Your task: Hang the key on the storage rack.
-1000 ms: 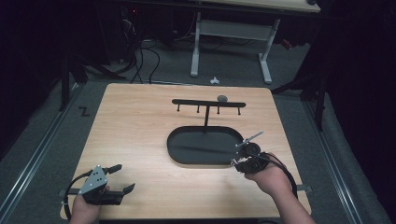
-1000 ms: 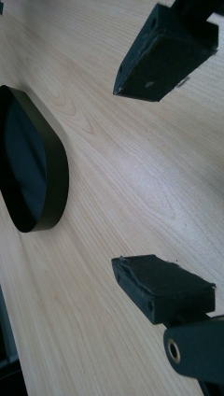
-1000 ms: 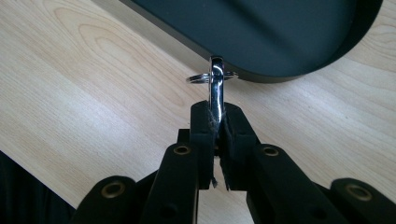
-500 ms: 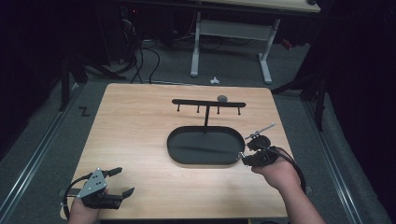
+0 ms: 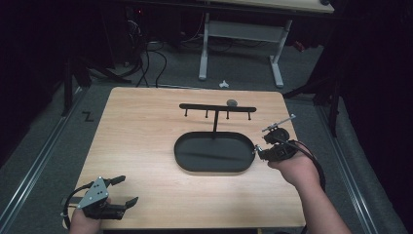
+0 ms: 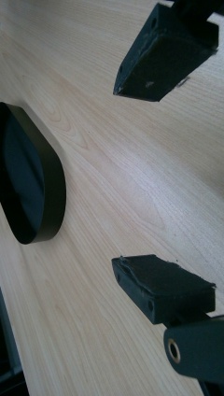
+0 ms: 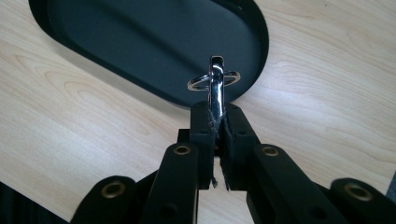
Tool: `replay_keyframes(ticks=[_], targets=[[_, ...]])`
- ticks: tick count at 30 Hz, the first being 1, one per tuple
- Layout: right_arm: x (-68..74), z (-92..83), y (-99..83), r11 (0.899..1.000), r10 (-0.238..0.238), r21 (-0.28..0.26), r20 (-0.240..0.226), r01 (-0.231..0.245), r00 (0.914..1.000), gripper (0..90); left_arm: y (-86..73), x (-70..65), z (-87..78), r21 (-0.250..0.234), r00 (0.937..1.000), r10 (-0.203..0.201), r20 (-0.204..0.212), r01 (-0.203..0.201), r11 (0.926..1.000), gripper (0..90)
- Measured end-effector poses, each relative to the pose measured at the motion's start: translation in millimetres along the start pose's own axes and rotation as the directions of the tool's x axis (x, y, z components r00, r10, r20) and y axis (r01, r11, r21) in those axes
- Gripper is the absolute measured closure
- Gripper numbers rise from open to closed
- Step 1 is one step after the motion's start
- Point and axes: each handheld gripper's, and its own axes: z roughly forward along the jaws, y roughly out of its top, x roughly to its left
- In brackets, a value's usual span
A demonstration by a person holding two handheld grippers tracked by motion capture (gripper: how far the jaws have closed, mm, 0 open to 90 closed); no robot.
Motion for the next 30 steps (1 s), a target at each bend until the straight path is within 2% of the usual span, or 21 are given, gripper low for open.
replay_keyframes(ticks=[11,16,30], targets=[[-2.7,-9.4,15.0,1.000,0.001,0.009,0.007,-0.001,1.0000,84.3,0.8,-3.7,0.7,0.003,0.9997,0.020,0.011,-0.020,0.9998,15.3],[-0.7,-13.9,21.8,1.000,0.003,-0.006,0.012,-0.003,0.9999,84.3,2.5,-2.6,4.0,0.000,0.9996,0.022,0.015,-0.022,0.9998,15.3],[4.2,-14.6,41.4,1.000,-0.007,-0.010,0.009,0.007,0.9999,84.3,2.1,-2.8,2.3,0.002,0.9992,0.030,0.026,-0.031,0.9995,15.3]])
